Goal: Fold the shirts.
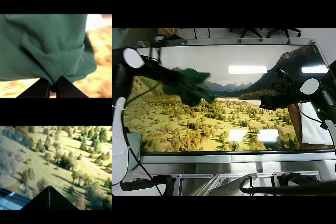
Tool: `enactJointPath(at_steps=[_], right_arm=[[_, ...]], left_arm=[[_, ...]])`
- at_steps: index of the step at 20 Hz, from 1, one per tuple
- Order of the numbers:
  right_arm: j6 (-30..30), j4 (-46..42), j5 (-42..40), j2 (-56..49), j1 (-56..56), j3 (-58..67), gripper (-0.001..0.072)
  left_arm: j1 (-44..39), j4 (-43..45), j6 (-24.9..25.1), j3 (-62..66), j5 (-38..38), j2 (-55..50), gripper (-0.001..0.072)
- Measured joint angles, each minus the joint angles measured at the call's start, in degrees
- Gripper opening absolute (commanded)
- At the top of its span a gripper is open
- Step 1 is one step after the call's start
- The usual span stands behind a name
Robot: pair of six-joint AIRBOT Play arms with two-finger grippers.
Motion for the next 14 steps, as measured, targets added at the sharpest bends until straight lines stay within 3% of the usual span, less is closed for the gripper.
enactJointPath(at_steps=[1, 2, 3, 8, 14], right_arm=[[0.00, -0.02, 0.00, 0.00, 0.00, 0.00, 0.0394], [-0.04, -0.11, 0.00, 0.00, 0.00, 0.00, 0.0463], [-0.09, -0.22, 0.00, 0.00, 0.00, 0.00, 0.0460], [-0.72, -0.22, -0.61, -0.33, -1.95, 0.00, 0.0460], [-4.35, 0.85, -0.63, -5.35, -4.28, 0.00, 0.0460]], left_arm=[[-2.89, -0.59, -0.13, -2.19, 0.81, 0.22, 0.0231], [-5.75, -1.25, -0.46, -4.50, 1.95, 0.31, 0.0568], [-7.85, -1.53, -0.70, -6.19, 2.80, 0.35, 0.0612], [-10.14, -2.08, -2.45, -7.82, 2.16, 1.09, 0.0609], [3.54, -6.43, -2.34, -16.06, 1.84, 3.74, 0.0609]])
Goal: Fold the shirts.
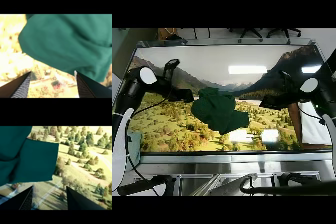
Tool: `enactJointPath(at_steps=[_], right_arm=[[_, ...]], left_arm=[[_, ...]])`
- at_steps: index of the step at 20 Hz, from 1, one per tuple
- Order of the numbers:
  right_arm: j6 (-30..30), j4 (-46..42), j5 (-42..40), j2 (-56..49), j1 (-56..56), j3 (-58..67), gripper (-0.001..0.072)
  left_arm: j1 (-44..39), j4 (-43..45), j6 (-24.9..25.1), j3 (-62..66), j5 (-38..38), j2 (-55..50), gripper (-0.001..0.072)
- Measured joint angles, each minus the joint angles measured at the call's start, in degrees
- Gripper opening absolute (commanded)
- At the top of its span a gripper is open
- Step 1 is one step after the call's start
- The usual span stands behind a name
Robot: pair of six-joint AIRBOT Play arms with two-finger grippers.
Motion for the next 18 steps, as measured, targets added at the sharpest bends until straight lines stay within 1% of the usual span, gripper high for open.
enactJointPath(at_steps=[2, 5, 8, 10, 11, 12, 13, 14, 15, 16, 18], right_arm=[[-1.73, 1.62, -0.42, -3.82, 0.61, -0.07, 0.0460], [-4.26, 5.11, -1.90, -10.43, 2.78, -0.09, 0.0460], [-5.46, 7.08, -3.52, -16.41, 5.35, -0.09, 0.0460], [-5.86, 7.63, -4.39, -19.52, 7.02, -0.09, 0.0459], [-5.99, 8.09, -4.85, -20.61, 7.67, -0.09, 0.0436], [-6.56, 9.18, -4.85, -21.40, 8.20, -0.07, 0.0314], [-7.41, 10.47, -5.16, -22.21, 8.68, -0.04, 0.0218], [-8.76, 11.96, -5.44, -22.86, 8.98, -0.09, 0.0204], [-10.27, 13.81, -6.19, -23.30, 9.20, -0.11, 0.0048], [-11.56, 15.74, -6.49, -23.58, 9.35, -0.11, 0.0016], [-13.88, 18.97, -6.64, -23.82, 9.44, 0.09, 0.0015]], left_arm=[[4.59, -5.99, 2.49, -5.53, 3.37, -0.44, 0.0609], [9.51, -17.11, 8.83, -12.15, 8.20, -3.96, 0.0609], [11.50, -25.99, 14.56, -14.95, 11.15, -9.68, 0.0609], [12.00, -30.62, 17.49, -15.17, 12.46, -13.57, 0.0608], [12.15, -32.35, 18.53, -14.64, 12.50, -15.45, 0.0587], [12.28, -33.55, 19.21, -13.88, 12.66, -17.07, 0.0588], [12.37, -34.51, 19.82, -12.85, 12.28, -18.69, 0.0472], [12.41, -35.10, 20.24, -11.76, 11.54, -20.04, 0.0142], [12.46, -35.69, 20.52, -10.54, 10.82, -21.31, 0.0014], [12.48, -36.04, 20.90, -9.22, 9.68, -22.40, 0.0013], [12.50, -36.44, 21.16, -6.62, 7.69, -23.82, 0.0011]])
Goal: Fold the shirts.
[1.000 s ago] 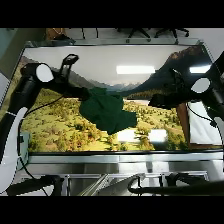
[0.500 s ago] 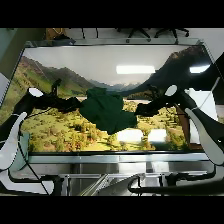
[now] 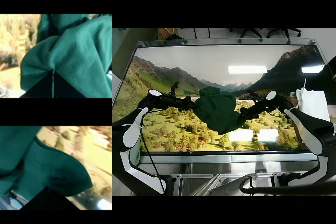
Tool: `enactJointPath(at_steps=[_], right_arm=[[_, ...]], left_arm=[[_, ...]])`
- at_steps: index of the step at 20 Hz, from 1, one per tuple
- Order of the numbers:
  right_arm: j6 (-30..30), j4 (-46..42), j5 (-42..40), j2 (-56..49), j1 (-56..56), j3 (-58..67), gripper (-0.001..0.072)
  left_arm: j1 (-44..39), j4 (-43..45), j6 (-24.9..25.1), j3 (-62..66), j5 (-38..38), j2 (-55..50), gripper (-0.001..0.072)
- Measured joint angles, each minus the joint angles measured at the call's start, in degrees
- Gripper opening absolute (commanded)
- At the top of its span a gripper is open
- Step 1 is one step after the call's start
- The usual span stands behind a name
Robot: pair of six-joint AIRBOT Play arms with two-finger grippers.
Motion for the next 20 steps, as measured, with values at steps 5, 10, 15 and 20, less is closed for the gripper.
enactJointPath(at_steps=[5, 10, 15, 20], right_arm=[[-2.75, 3.69, -0.42, 2.95, -2.08, 3.85, 0.0013], [-3.43, 4.92, 0.90, 11.72, -7.50, 16.24, 0.0013], [-5.01, 8.09, 0.63, 19.63, -13.33, 38.71, 0.0012], [-6.38, 6.67, -6.14, 26.27, -15.67, 51.01, 0.0013]], left_arm=[[0.02, -0.74, -0.07, 6.86, -5.18, 2.16, 0.0009], [0.17, -0.74, -3.52, 16.59, -8.90, 12.59, 0.0009], [0.17, -0.46, -9.62, 36.11, -8.90, 25.22, 0.0009], [0.17, 8.15, -12.87, 42.49, -2.12, 39.52, 0.0010]])
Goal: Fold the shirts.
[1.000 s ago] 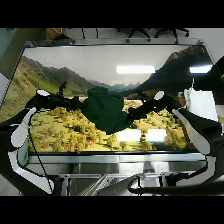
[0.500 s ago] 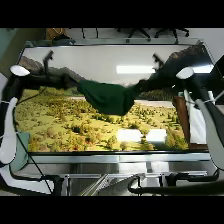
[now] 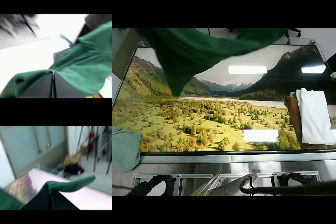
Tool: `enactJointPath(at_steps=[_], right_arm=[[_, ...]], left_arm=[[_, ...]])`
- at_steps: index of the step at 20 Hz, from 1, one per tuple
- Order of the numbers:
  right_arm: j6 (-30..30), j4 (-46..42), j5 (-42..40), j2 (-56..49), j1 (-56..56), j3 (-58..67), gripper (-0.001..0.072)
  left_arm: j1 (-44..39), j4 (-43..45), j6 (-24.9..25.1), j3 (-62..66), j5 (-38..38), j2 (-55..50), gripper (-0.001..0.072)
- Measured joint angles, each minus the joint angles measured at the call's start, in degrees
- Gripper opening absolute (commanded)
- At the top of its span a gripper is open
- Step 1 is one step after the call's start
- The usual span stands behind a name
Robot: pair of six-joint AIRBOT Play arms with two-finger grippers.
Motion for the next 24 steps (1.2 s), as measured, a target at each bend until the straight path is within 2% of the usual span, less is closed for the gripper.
enactJointPath(at_steps=[3, 7, 11, 14, 15, 16, 17, 21, 24], right_arm=[[-0.22, -1.53, -0.98, 1.81, -0.37, 1.49, 0.0013], [2.34, -2.47, 3.82, 0.48, -0.48, -3.37, 0.0014], [3.85, -2.80, 9.70, -3.61, -0.48, -15.10, 0.0014], [3.50, -2.89, 10.34, -8.17, -0.39, -27.17, 0.0015], [2.71, -2.86, 9.11, -9.92, -0.28, -31.06, 0.0016], [1.99, -2.75, 7.30, -11.82, -0.20, -34.77, 0.0016], [1.11, -2.64, 5.18, -14.08, -0.13, -38.18, 0.0017], [-1.79, -1.66, -0.28, -21.51, -0.04, -44.41, 0.0016], [-3.74, -0.98, -1.92, -22.73, -0.24, -45.48, 0.0016]], left_arm=[[0.00, 6.27, -0.48, -5.53, 2.21, 7.52, 0.0011], [0.00, 9.81, -0.61, -14.58, 1.60, 11.23, 0.0012], [-0.55, 11.15, -0.15, -25.44, -2.84, 7.37, 0.0012], [-2.73, 11.69, 2.45, -35.26, -3.13, 0.48, 0.0017], [-3.54, 11.67, 3.50, -38.23, -1.90, -2.19, 0.0185], [-4.33, 11.52, 4.35, -41.07, -0.11, -5.35, 0.0597], [-4.85, 11.54, 4.83, -43.28, 1.70, -8.44, 0.0685], [-4.02, 11.34, 4.55, -45.20, 4.66, -19.32, 0.0678], [-0.96, 9.94, 3.26, -41.90, -1.40, -23.45, 0.0660]])
